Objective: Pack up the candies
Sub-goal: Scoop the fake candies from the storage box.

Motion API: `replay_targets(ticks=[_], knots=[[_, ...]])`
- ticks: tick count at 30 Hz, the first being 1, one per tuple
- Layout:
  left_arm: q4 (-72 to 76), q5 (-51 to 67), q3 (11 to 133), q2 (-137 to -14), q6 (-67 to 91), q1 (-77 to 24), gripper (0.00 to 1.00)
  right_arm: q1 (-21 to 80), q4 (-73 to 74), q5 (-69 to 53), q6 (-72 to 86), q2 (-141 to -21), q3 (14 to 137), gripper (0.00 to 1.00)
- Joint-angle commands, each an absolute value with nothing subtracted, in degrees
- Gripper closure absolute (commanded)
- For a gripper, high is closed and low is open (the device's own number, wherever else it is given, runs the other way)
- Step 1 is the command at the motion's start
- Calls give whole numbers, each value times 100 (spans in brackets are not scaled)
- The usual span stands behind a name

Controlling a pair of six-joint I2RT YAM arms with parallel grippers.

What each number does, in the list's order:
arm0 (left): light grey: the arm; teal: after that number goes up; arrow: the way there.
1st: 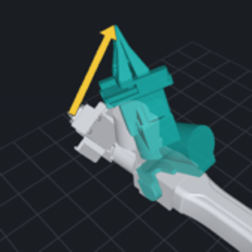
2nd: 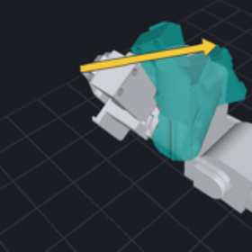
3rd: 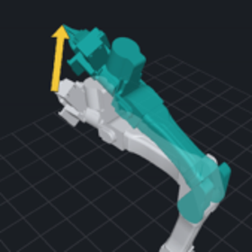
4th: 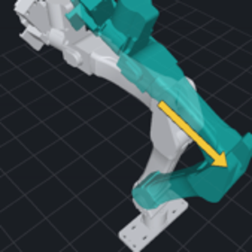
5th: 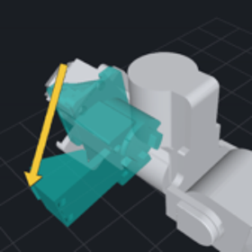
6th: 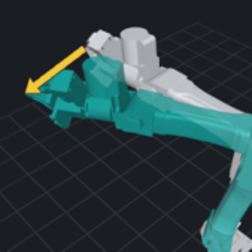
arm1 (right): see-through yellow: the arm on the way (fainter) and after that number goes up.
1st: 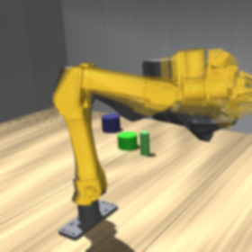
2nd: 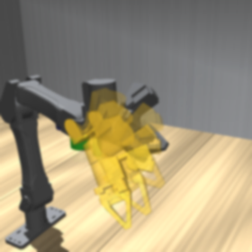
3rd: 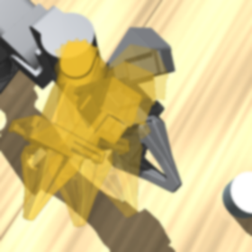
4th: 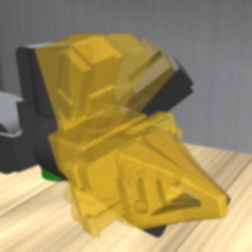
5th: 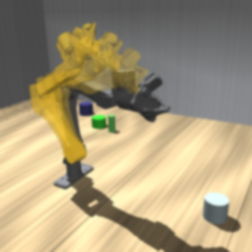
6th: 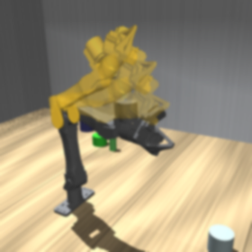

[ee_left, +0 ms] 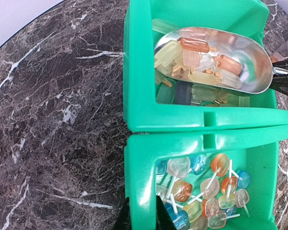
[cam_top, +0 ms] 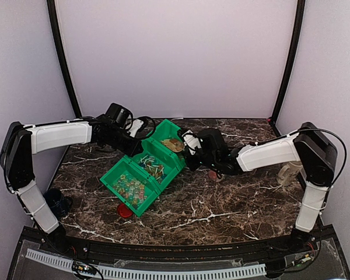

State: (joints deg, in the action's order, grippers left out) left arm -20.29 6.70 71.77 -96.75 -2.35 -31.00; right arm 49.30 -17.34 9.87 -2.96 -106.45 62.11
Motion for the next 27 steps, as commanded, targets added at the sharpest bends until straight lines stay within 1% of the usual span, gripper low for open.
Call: replay_targets(ticks=[1, 5, 11, 15, 21, 27], knots=[[-1530, 1032, 7587, -9446, -127, -3075, 100, 4944, -1303, 1041, -325, -10352, 6275, 100], [-1727, 1064, 7699, -9567, -166, -3076, 100, 4942, -1006, 1159, -346, -10196, 6375, 100], [-1978, 709, 7822, -9732, -159, -3081, 100, 4931, -369, 1149, -362, -9986, 6565, 100], [-2063, 633, 7869, -9822, -145, -3081, 100, 4918, 141, 1237, -229, -9930, 6965, 100], [-2058, 724, 7870, -9844, -138, -3078, 100, 4906, 230, 1556, -222, -9822, 6975, 100], [-2060, 689, 7845, -9819, -151, -3080, 100, 4878, 213, 1422, -344, -9500, 6756, 100]])
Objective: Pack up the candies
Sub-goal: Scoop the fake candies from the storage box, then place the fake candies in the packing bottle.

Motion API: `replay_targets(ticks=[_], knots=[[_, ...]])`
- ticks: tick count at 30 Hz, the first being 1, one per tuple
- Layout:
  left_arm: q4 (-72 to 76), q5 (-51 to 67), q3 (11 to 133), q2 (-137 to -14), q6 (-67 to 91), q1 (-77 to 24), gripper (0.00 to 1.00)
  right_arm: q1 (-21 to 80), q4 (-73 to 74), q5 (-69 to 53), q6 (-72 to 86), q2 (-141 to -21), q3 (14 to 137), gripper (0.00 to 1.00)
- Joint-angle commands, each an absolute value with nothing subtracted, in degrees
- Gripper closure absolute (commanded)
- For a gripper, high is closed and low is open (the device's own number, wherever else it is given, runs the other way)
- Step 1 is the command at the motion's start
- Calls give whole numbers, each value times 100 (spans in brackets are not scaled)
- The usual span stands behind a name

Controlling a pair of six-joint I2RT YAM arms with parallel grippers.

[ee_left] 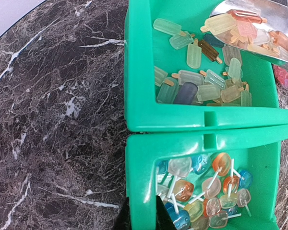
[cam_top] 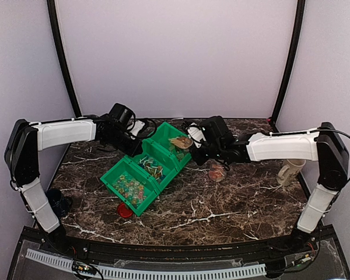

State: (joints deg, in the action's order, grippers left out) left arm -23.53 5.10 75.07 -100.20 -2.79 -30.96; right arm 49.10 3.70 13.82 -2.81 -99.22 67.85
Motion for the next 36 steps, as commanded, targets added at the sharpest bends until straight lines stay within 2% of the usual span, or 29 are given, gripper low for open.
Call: replay_targets(ticks=[1, 9, 16, 23, 28, 36], knots=[[-2057, 700, 7854, -9824, -144, -3082, 100, 4875, 167, 1362, -366, -9406, 6691, 100], [-2007, 787, 7832, -9792, -73, -3081, 100, 4852, -369, 1106, -413, -8646, 5990, 100], [-1928, 876, 7818, -9778, -11, -3085, 100, 4788, -2062, 922, -247, -8191, 4803, 100], [-1934, 858, 7822, -9782, -13, -3080, 100, 4777, -2779, 889, -341, -8299, 4590, 100], [-1912, 876, 7821, -9776, -9, -3085, 100, 4756, -2415, 856, -432, -8367, 4892, 100], [-1921, 961, 7868, -9866, 34, -3076, 100, 4712, -3197, 971, -291, -8112, 4395, 100]])
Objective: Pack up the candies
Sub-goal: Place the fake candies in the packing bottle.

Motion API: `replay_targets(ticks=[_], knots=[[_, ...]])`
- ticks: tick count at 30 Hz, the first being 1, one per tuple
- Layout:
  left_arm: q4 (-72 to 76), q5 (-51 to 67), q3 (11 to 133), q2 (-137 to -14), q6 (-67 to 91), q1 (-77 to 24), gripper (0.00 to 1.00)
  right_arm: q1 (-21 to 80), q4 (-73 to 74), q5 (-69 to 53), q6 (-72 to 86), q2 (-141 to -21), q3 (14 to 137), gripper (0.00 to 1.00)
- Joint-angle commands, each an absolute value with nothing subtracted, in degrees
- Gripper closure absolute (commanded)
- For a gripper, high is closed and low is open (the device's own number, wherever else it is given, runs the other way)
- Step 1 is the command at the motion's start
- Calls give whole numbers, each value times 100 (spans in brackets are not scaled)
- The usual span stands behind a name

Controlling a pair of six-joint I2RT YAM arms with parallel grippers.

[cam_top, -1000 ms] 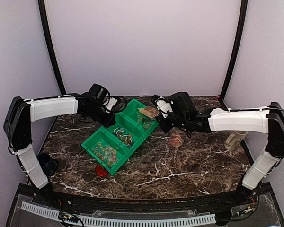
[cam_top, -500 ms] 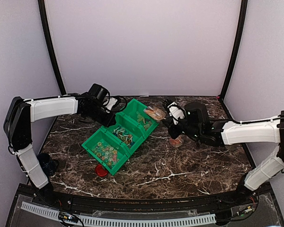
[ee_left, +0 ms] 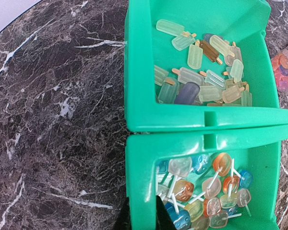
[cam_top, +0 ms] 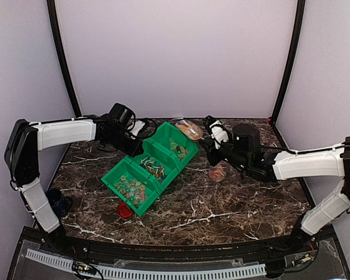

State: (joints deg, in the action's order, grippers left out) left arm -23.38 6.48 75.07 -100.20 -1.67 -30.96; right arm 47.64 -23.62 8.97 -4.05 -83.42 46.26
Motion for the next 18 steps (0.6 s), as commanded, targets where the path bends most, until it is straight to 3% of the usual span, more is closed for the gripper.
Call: replay_targets(ticks=[1, 10, 18], knots=[[-1917, 966, 7864, -9849, 35, -3073, 100, 4711, -3387, 999, -219, -8078, 4293, 100], [-1925, 961, 7794, -9786, 78, -3069, 100, 4711, -3199, 1354, -173, -7884, 4358, 100], [-1946, 942, 7789, -9778, 101, -3072, 100, 4706, -412, 1885, 130, -6941, 4983, 100]])
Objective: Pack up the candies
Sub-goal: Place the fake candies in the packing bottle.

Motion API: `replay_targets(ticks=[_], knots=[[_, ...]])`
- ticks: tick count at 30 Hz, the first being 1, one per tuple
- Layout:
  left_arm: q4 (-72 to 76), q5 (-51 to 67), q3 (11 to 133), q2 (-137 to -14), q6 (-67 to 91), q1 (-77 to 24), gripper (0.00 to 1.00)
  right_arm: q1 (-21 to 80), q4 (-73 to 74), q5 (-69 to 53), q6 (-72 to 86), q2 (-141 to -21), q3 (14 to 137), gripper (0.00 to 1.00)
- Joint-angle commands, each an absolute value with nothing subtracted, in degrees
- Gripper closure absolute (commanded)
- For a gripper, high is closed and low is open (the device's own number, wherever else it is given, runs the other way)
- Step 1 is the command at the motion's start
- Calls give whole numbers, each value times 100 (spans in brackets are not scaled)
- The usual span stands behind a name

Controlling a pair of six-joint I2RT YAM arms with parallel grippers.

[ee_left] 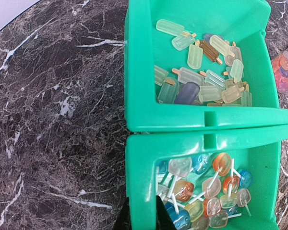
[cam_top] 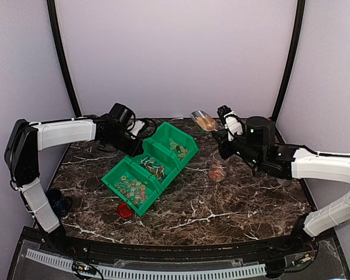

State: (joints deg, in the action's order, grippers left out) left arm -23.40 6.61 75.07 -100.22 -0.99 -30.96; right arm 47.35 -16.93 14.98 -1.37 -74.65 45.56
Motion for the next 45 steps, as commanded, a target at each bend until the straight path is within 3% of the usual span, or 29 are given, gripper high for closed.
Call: replay_targets(ticks=[1, 12, 20, 45], knots=[[-1951, 942, 7798, -9788, 106, -3073, 100, 4707, 79, 1944, 222, -6821, 5060, 100], [-1958, 977, 7831, -9783, 149, -3073, 100, 4806, 2513, 2274, 1000, -5667, 5160, 100], [-1975, 946, 7828, -9752, 149, -3071, 100, 4980, 3613, 2230, 1312, -5695, 5363, 100], [-1988, 944, 7831, -9782, 149, -3076, 100, 5036, 4867, 2006, 1149, -6652, 6392, 100]])
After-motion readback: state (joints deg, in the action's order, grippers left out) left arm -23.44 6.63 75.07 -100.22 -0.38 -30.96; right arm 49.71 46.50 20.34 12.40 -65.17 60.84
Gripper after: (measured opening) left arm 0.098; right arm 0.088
